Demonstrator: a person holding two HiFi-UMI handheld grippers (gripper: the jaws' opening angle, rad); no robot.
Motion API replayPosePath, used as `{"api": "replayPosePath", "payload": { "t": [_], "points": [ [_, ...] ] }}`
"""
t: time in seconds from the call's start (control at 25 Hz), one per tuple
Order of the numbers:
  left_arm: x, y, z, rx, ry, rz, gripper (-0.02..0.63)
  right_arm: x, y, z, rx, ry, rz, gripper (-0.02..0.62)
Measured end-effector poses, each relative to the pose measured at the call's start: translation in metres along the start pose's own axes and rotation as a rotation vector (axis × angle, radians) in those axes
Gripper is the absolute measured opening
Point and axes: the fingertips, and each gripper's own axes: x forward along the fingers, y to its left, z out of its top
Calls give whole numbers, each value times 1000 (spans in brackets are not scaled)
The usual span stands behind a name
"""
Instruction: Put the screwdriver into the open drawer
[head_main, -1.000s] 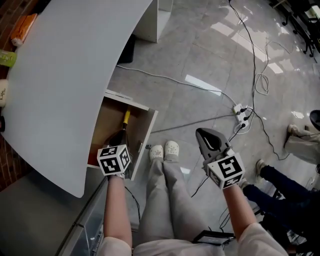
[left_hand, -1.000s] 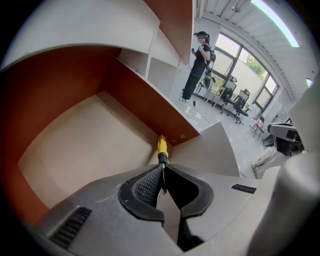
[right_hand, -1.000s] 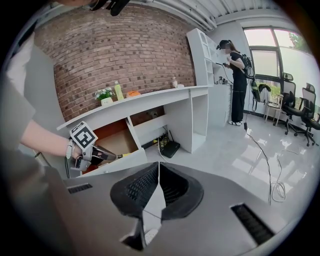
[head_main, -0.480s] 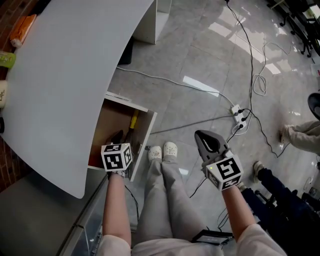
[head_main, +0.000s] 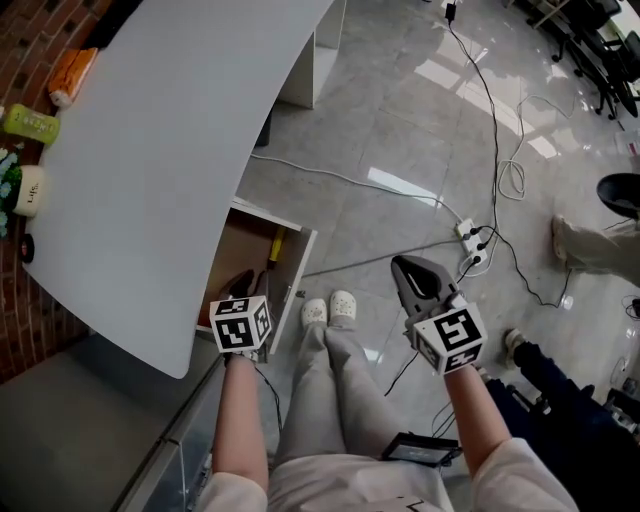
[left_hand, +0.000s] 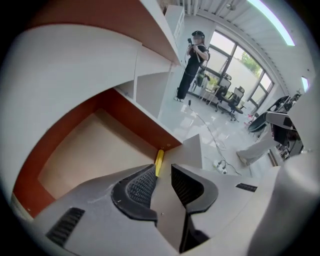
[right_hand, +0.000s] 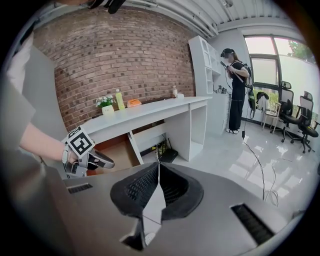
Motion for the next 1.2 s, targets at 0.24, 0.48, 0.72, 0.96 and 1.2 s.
{"api": "replayPosePath", "payload": {
  "t": [0.24, 0.48, 0.72, 0.96, 1.2],
  "points": [
    [-44, -21, 27, 25, -53, -17, 14, -27, -1, 34, -14, -29, -19, 21],
    [-92, -41, 62, 55, -122, -28, 12, -59, -3, 73, -39, -66, -35, 21],
    [-141, -59, 96, 86, -222, -34, 12, -89, 0, 107, -70, -107, -36, 21],
    [-190, -70, 122, 120, -331, -27, 12, -117, 6, 136, -109, -147, -26, 21],
    [-233, -75, 148, 161, -440, -13, 12, -139, 7, 163, -117, -198, -37, 21]
  ]
}}
